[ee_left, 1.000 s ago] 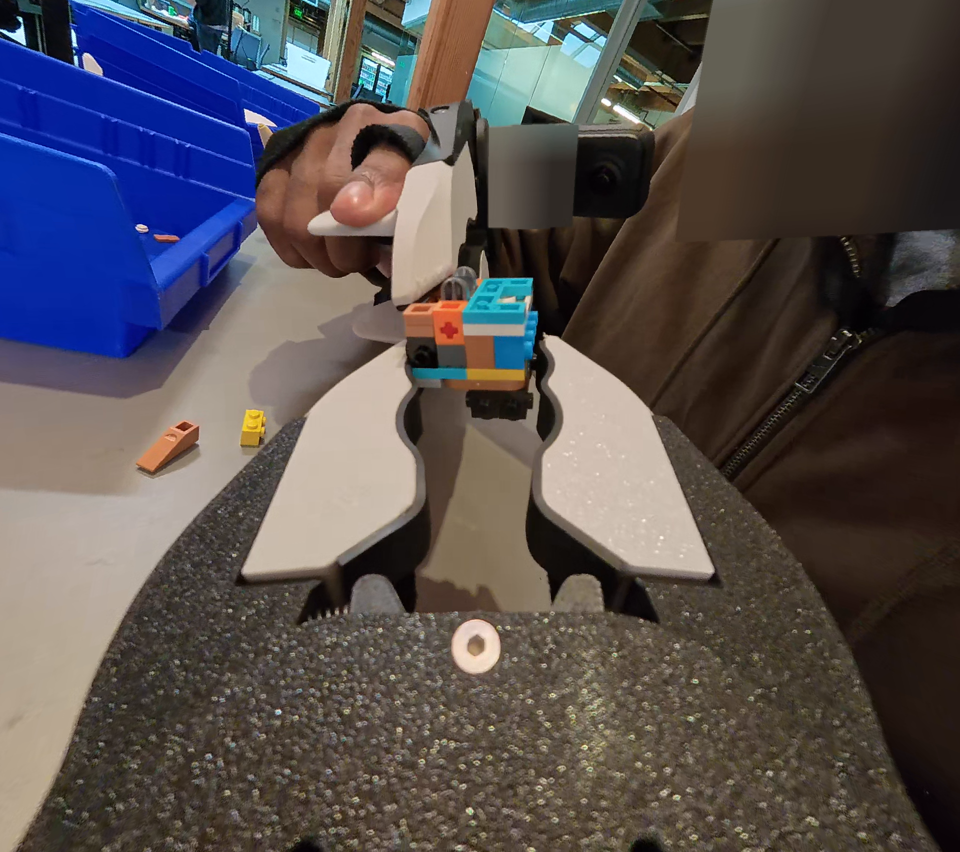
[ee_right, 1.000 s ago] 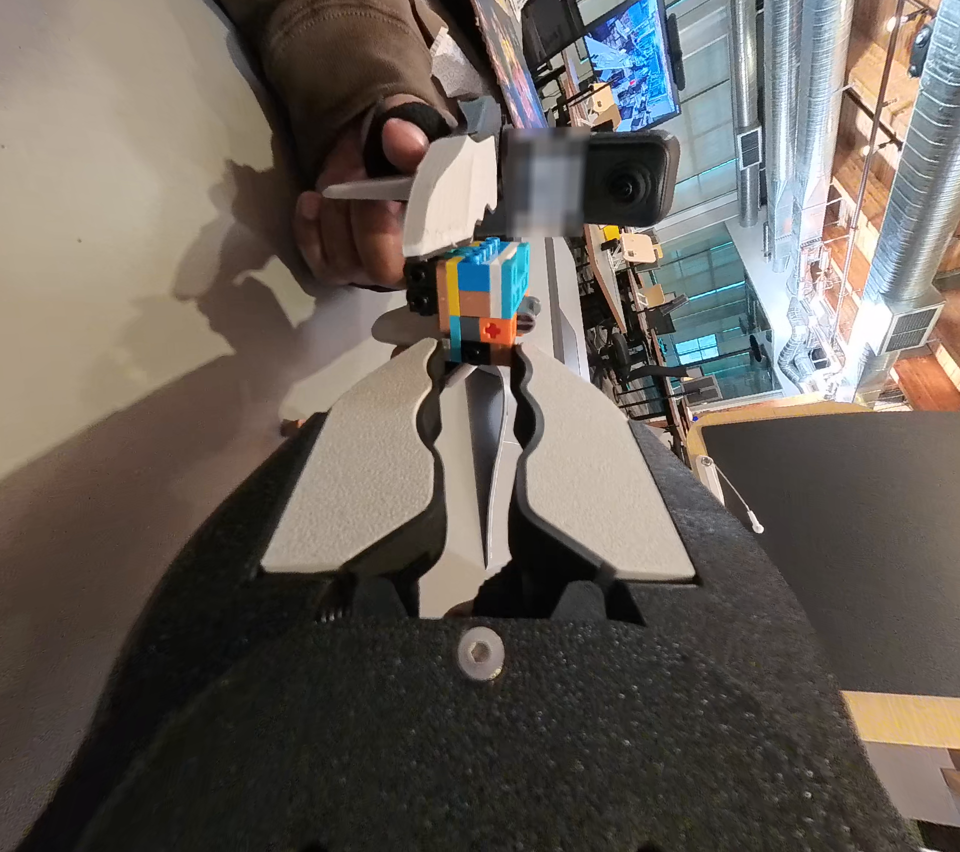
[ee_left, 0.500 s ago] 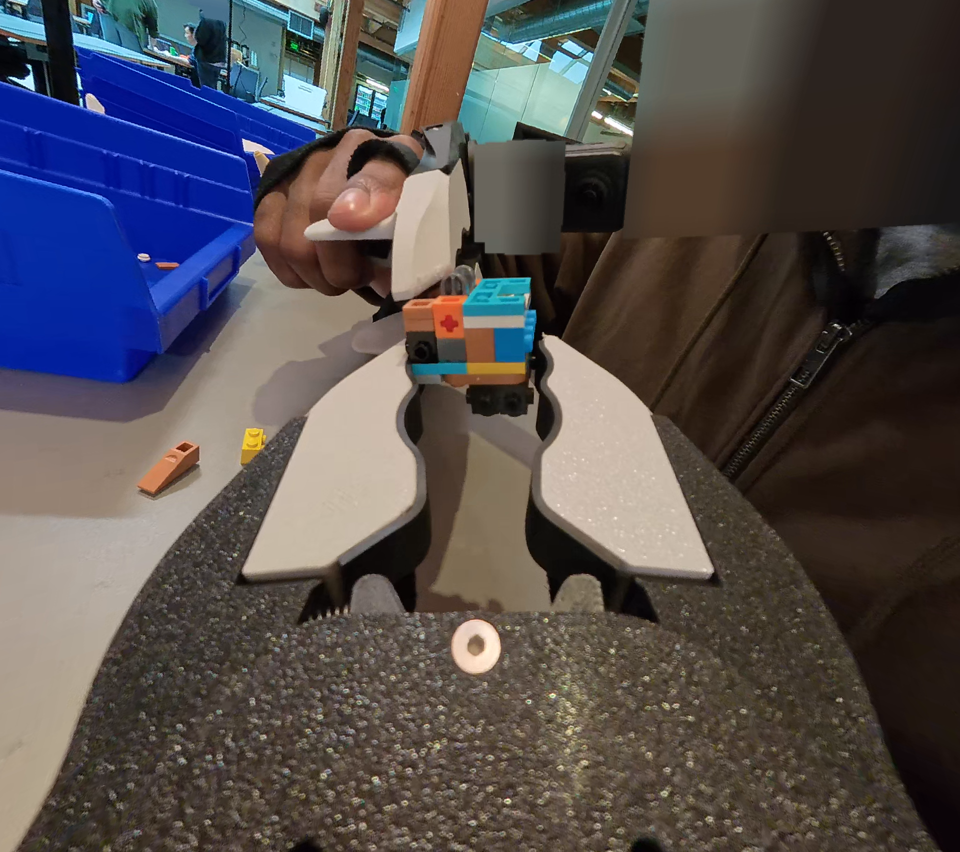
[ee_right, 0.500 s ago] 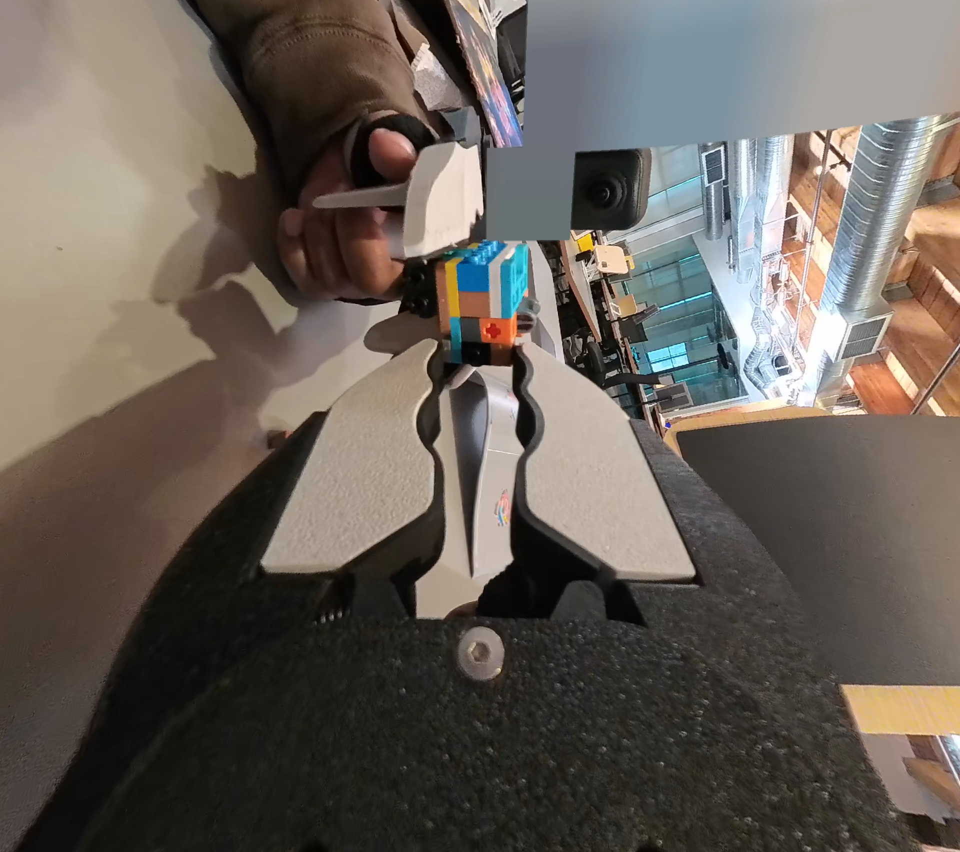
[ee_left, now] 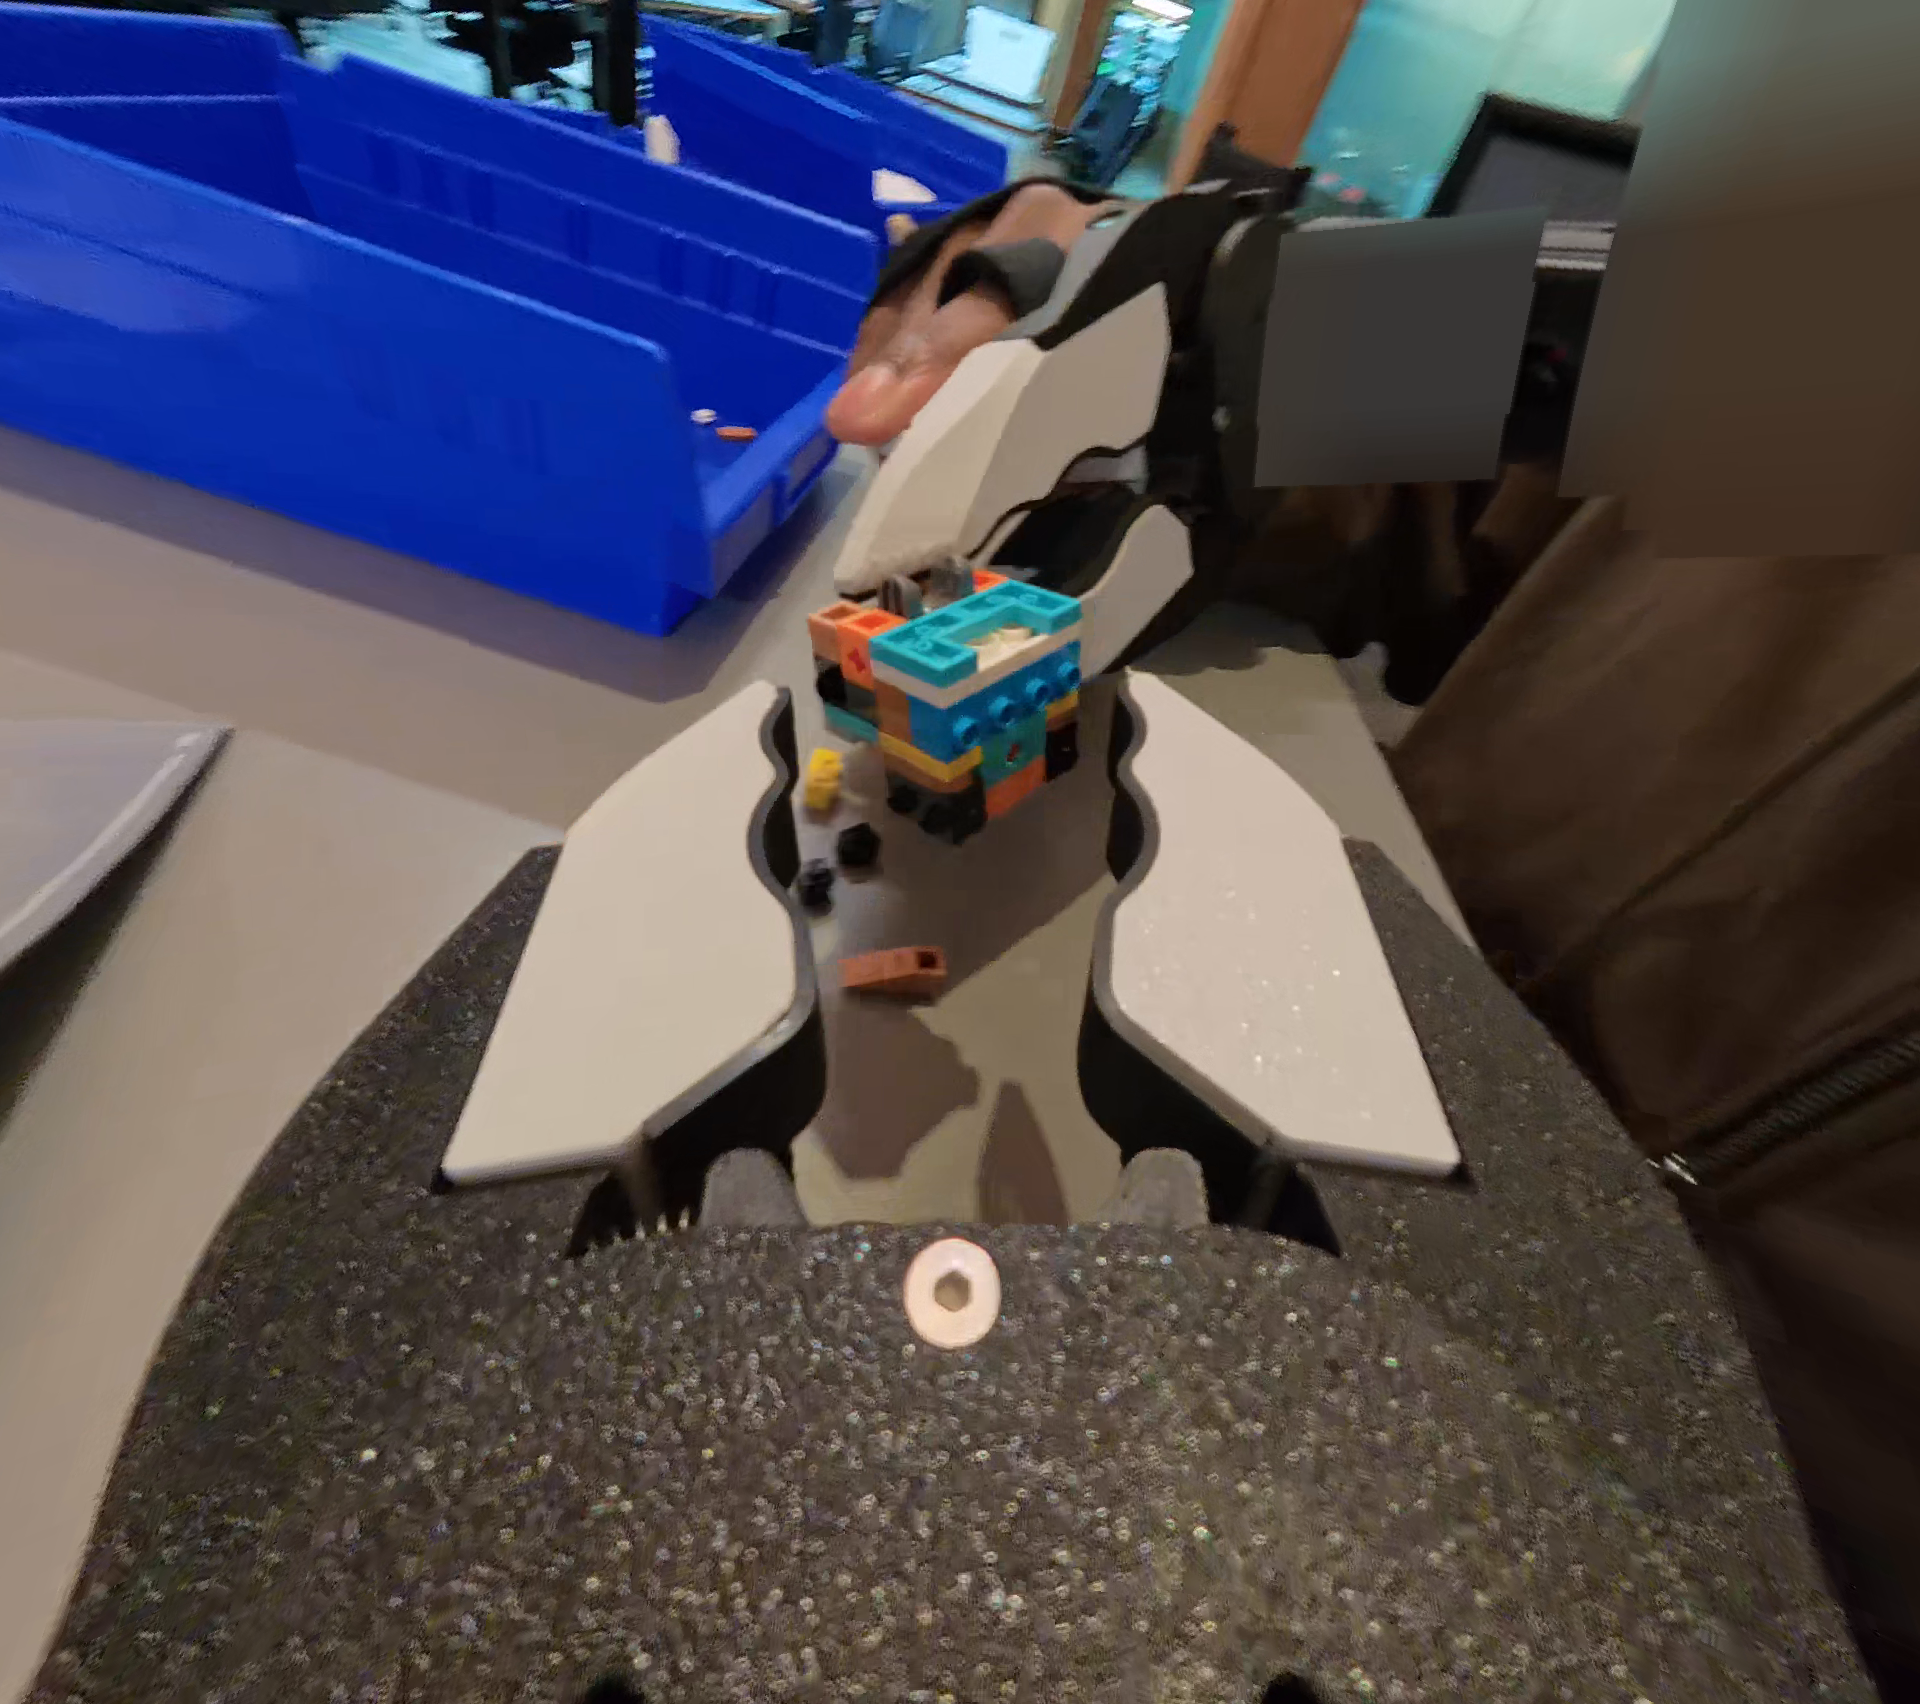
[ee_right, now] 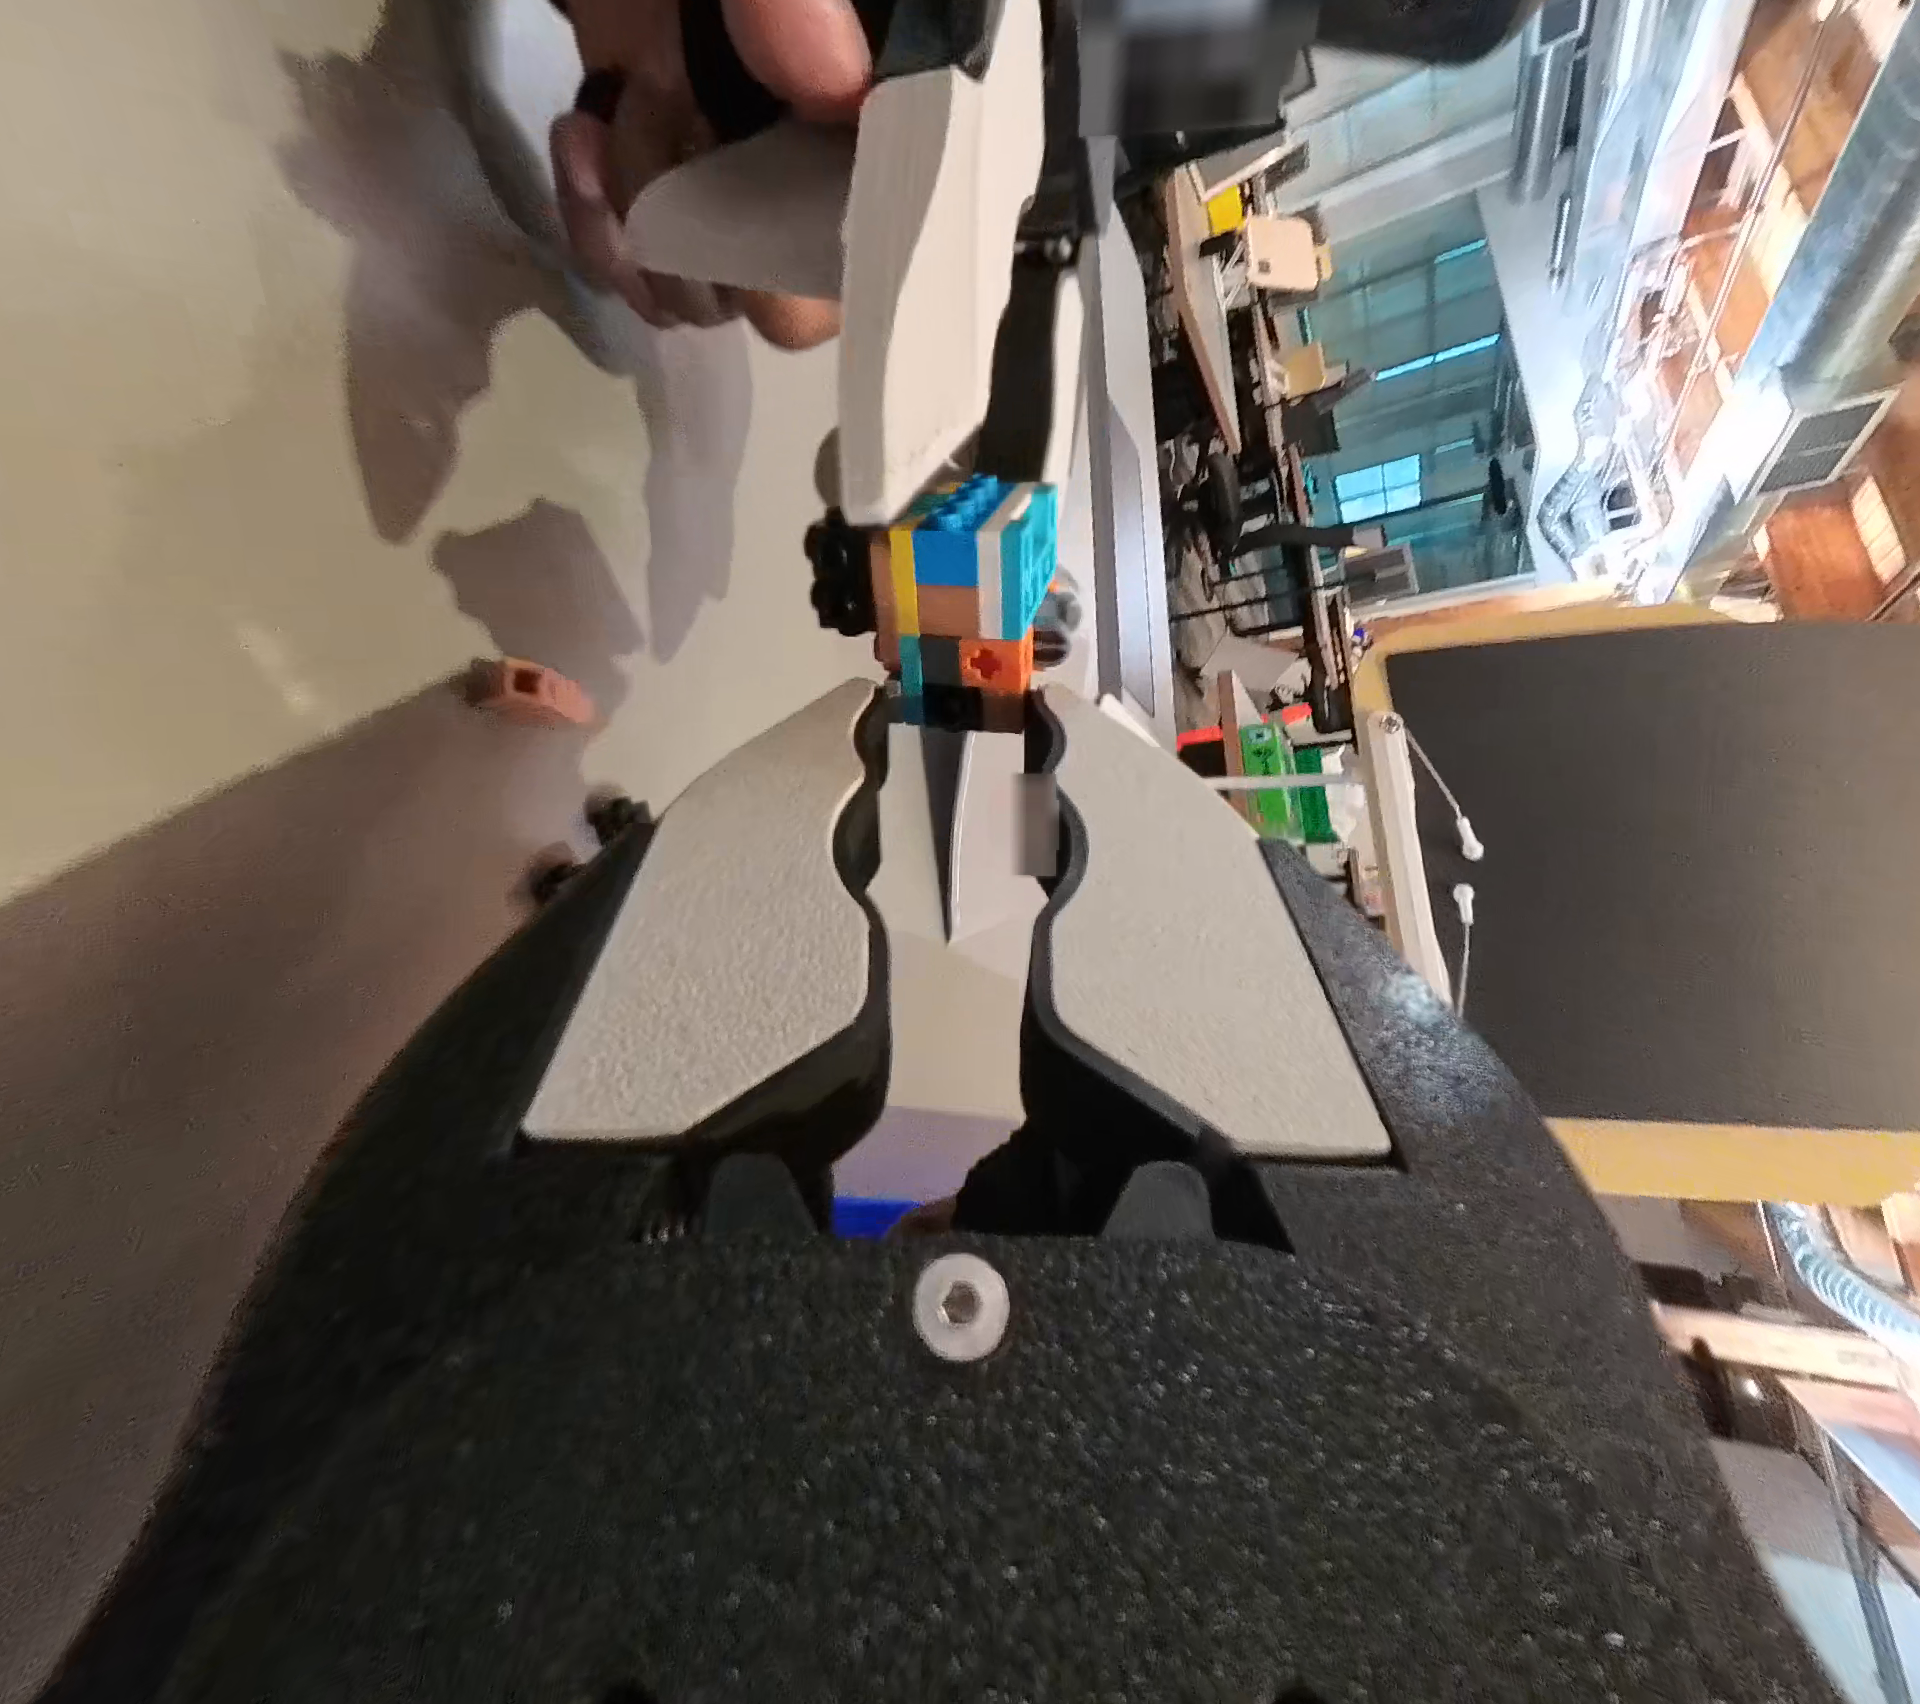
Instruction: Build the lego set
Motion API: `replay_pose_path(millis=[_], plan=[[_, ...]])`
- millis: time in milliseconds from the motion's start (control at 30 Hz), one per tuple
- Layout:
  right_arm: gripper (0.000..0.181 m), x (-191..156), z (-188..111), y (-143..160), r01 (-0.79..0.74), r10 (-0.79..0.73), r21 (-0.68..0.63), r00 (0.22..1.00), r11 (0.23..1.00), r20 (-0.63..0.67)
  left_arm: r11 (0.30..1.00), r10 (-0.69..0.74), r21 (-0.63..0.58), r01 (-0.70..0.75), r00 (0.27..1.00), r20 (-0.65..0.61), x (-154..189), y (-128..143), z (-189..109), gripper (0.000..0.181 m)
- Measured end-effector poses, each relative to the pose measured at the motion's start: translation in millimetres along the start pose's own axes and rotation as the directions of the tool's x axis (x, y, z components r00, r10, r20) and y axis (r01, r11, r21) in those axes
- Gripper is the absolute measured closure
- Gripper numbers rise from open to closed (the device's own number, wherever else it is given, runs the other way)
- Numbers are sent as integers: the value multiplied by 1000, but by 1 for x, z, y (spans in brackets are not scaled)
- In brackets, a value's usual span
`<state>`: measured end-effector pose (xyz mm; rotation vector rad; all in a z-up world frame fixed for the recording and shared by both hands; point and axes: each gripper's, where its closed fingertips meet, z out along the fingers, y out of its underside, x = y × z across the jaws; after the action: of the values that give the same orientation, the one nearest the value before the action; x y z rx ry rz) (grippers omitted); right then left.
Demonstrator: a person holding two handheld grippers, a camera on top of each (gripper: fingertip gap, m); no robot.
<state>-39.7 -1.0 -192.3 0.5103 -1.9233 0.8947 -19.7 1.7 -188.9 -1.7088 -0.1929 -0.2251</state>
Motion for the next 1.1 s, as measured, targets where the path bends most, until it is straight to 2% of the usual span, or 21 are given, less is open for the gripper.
replay_pose_path(millis=[67,267,400,433,467,633,833,1100], plan=[[157,1,2,6,-11,11,-36,1000,999,2,1000,1,-26,1,997,77,-9,0,-1,123],[157,-2,8,18,-34,38,-141,999,989,24,998,-18,-60,30,981,193,-17,5,5,121],[157,-4,9,15,-45,51,-149,998,988,33,997,-20,-65,38,968,252,-21,10,10,125],[157,-4,9,12,-47,52,-142,998,989,35,997,-23,-59,40,967,255,-22,11,10,130],[157,-4,8,11,-47,53,-136,998,990,36,998,-27,-46,40,969,246,-21,11,11,136],[156,-2,7,5,-78,80,-84,997,993,15,995,-102,18,100,978,182,-18,7,10,139],[155,9,0,0,-129,129,1,991,992,-33,955,-278,110,276,961,3,-12,-1,6,142],[145,7,-5,-14,-98,101,95,994,991,-31,947,-300,83,309,948,-109,2,-1,8,142]])
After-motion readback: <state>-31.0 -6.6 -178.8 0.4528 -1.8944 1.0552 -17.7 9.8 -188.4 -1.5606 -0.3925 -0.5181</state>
